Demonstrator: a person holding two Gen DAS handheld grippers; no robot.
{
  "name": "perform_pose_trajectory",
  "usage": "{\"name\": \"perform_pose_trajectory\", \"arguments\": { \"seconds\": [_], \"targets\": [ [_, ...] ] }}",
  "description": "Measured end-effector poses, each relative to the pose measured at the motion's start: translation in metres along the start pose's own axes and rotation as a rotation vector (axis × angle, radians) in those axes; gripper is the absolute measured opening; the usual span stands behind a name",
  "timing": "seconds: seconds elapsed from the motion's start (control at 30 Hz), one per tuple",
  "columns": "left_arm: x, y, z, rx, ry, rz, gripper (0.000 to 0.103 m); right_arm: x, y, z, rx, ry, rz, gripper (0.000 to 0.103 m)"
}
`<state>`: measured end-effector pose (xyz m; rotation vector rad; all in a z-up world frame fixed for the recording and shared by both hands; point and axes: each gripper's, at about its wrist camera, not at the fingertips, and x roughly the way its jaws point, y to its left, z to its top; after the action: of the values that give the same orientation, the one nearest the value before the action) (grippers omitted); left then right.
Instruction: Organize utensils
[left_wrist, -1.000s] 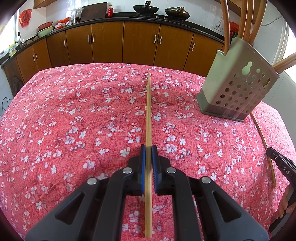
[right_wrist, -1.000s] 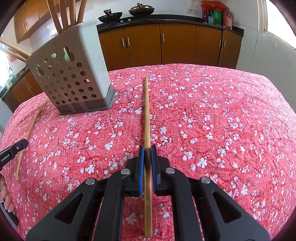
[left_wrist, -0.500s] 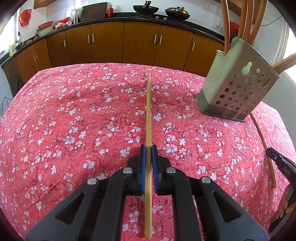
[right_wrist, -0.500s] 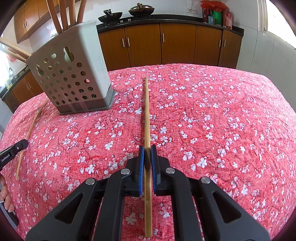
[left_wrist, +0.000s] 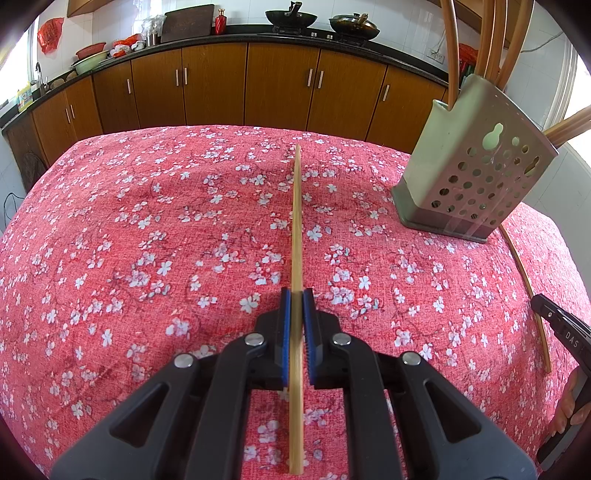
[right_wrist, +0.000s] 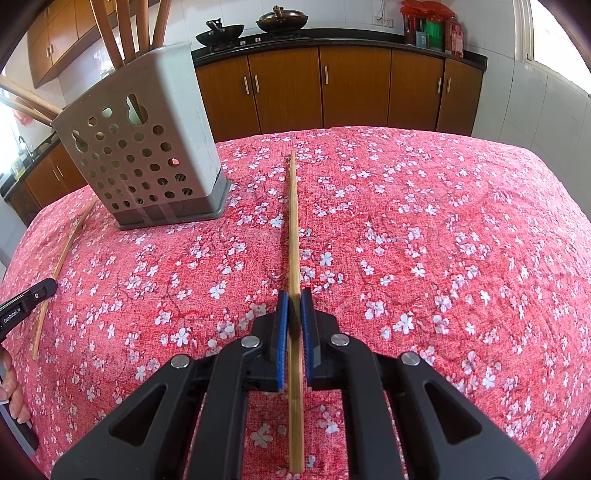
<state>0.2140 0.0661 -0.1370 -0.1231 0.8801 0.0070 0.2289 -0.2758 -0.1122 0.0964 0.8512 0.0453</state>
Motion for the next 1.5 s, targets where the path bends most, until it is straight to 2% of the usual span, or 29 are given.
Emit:
{"name": "perform_pose_trajectory", "arguments": {
  "seconds": [0.37,0.5,0.87,1.03,1.2,1.5],
  "targets": [
    [-0.001,-0.002,0.0,-0.004,0.001,-0.005,0.011,0.0,0.0,0.001,-0.002,0.0,-0.004,0.008],
    [-0.009,-0.008,-0.007,0.064,0.002,0.016,0.011,-0.005,0.003,-0.003,-0.021,0.002,-0.008,0.008],
    [-0.026,-0.016,-0.022,0.119,0.012,0.037,0.008,-0.019,-0.003,-0.012,-0.025,-0.007,0.001,0.008],
    [-0.06,-0.008,-0.006,0.109,-0.066,0.023,0.008,-0.053,-0.006,0.004,-0.019,-0.116,0.002,0.008],
    [-0.107,-0.011,0.019,0.101,-0.186,-0.002,0.008,-0.094,-0.002,0.023,-0.027,-0.245,-0.002,0.008],
    [-0.156,-0.022,0.046,0.121,-0.303,-0.034,0.008,-0.132,-0.004,0.046,-0.023,-0.36,0.026,0.008]
  ]
}}
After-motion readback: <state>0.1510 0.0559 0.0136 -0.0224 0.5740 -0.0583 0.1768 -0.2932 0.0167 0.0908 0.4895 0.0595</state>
